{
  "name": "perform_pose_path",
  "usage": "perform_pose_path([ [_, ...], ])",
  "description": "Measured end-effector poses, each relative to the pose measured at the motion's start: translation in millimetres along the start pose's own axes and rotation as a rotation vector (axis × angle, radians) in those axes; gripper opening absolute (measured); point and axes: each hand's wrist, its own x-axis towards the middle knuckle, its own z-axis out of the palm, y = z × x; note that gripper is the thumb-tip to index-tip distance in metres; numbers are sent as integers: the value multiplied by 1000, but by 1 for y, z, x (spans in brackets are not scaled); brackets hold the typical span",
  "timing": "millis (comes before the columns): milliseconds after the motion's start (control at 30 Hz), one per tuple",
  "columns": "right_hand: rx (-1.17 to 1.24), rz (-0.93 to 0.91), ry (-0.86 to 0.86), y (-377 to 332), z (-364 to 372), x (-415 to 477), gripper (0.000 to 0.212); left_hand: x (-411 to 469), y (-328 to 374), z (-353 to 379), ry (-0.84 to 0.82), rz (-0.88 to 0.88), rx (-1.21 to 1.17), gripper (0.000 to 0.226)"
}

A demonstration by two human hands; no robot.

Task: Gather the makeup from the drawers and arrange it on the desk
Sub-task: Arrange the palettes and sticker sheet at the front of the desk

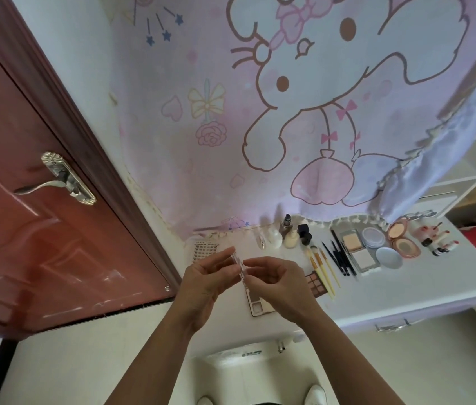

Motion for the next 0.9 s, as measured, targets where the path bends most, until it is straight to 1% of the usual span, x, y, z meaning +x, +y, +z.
perform_pose_path([
  [200,-99,-12,-25,7,-9,3,28,-1,-3,4,-4,-31,11,47],
  [400,-125,-40,-35,14,-10,5,33,1,-5,5,-7,-58,25,50],
  [500,-130,-62,-5,18,-12,5,28,3,-4,5,-9,-74,-50,46],
  [567,-142,-88,-19,19,-13,4,27,4,-3,4,-13,-92,-110,48],
  [667,-230,-210,-27,17,-13,1,28,4,-1,5,-23,-132,-146,46],
  [767,-357,-355,10,13,-13,3,21,3,1,5,-30,-183,-129,43],
  [833,-424,-437,20,12,-12,6,20,4,2,5,-32,-202,-106,47],
  [900,-488,-488,1,11,-11,8,23,3,5,6,-26,-214,-87,49],
])
